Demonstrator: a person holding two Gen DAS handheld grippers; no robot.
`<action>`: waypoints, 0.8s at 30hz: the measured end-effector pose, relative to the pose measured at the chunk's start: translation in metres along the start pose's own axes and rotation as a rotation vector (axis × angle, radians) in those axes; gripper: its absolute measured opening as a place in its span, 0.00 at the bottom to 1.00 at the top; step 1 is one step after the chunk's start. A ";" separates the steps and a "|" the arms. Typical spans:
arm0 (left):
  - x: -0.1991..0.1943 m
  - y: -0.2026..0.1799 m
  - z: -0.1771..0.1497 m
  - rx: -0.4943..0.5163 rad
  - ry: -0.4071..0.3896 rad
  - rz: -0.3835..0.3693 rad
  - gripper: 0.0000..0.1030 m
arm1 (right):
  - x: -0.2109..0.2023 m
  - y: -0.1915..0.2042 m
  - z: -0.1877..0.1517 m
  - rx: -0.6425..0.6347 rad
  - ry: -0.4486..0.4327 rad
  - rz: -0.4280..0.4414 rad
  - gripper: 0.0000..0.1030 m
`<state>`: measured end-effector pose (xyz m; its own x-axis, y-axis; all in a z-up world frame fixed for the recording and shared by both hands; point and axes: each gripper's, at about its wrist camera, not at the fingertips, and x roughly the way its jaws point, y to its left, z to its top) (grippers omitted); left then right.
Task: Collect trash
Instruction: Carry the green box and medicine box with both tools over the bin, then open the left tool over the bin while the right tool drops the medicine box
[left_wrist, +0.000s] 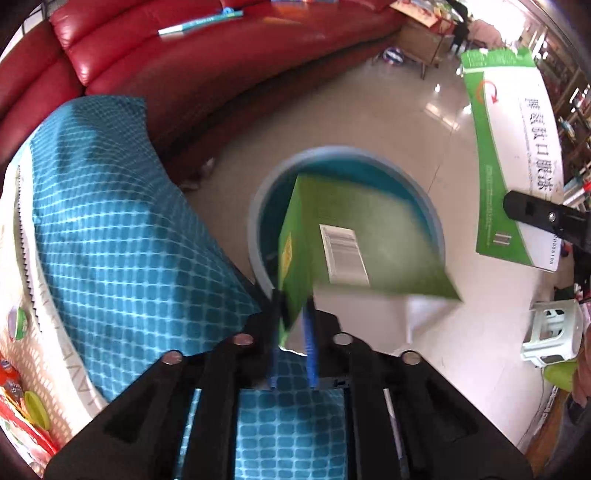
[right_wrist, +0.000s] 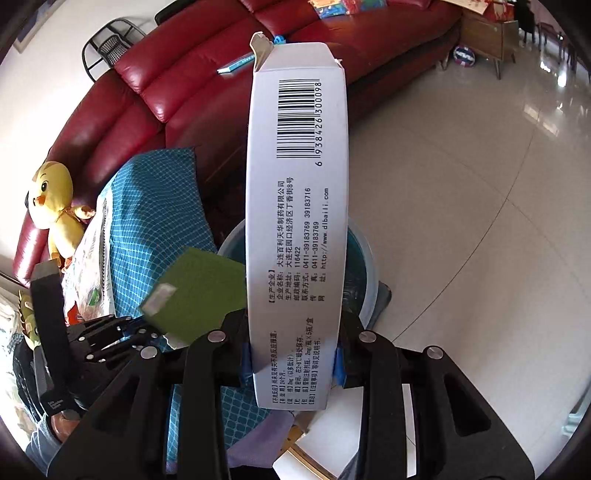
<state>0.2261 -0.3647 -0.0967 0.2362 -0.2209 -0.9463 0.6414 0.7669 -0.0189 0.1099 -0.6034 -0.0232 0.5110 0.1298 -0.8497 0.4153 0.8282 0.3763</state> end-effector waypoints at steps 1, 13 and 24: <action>0.005 -0.002 0.001 0.002 0.011 0.007 0.27 | 0.002 0.000 0.002 -0.001 0.006 0.001 0.29; 0.014 0.017 -0.010 -0.062 0.009 0.003 0.65 | 0.030 0.000 0.001 -0.001 0.061 -0.004 0.30; 0.000 0.035 -0.021 -0.128 -0.041 -0.045 0.91 | 0.069 0.011 -0.008 -0.033 0.147 -0.025 0.47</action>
<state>0.2325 -0.3252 -0.1039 0.2399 -0.2793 -0.9297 0.5541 0.8258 -0.1051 0.1435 -0.5812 -0.0808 0.3840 0.1856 -0.9045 0.3999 0.8495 0.3441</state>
